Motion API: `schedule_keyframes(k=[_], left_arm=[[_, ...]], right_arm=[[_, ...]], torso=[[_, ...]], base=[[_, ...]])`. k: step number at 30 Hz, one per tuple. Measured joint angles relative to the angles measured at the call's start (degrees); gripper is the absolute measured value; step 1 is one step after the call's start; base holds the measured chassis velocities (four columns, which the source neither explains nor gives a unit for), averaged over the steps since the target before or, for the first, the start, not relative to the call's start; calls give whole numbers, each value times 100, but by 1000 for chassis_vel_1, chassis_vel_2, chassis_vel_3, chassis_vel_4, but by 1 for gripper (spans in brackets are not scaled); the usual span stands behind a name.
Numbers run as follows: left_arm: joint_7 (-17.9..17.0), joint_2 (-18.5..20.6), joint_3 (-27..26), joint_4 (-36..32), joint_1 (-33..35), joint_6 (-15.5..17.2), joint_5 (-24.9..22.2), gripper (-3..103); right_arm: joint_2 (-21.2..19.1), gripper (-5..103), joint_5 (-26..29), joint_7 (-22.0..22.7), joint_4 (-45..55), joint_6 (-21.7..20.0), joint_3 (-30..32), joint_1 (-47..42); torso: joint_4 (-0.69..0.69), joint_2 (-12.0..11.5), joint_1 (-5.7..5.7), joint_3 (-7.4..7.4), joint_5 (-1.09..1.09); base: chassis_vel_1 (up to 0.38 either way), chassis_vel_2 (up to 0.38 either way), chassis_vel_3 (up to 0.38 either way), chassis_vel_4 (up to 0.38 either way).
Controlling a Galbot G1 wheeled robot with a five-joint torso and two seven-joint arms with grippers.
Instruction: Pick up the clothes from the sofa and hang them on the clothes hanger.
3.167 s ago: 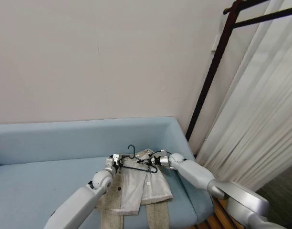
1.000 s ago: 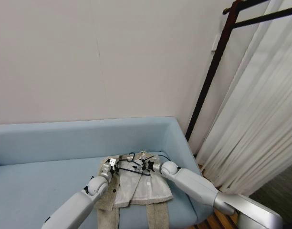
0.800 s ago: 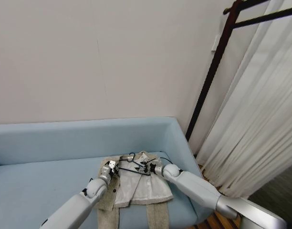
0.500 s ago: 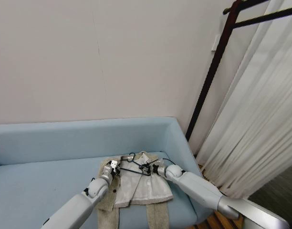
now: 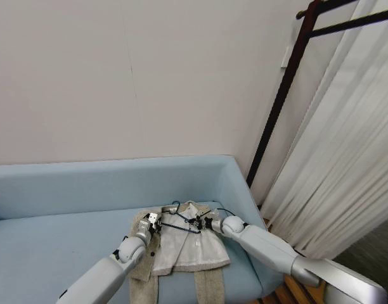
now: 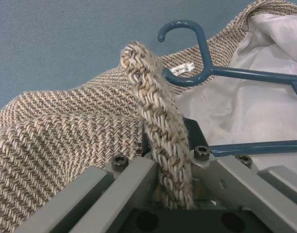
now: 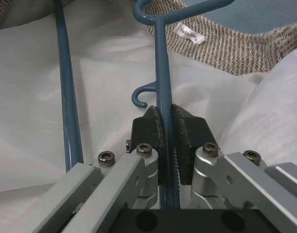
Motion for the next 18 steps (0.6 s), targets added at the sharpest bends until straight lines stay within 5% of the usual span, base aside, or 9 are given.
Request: schedule_keyframes(k=[9, 18], left_arm=[[-5, -97, 8, 26, -5, 1, -3, 0], [-33, -165, 20, 30, -52, 1, -4, 0]], right_arm=[[-82, 6, -175, -206, 13, 237, -213, 301], [335, 6, -255, -164, -340, 281, -395, 573]], torso=[[-1, 0, 0, 0, 0], [-1, 0, 0, 0, 0]], base=[[0, 0, 0, 0], [0, 0, 0, 0]])
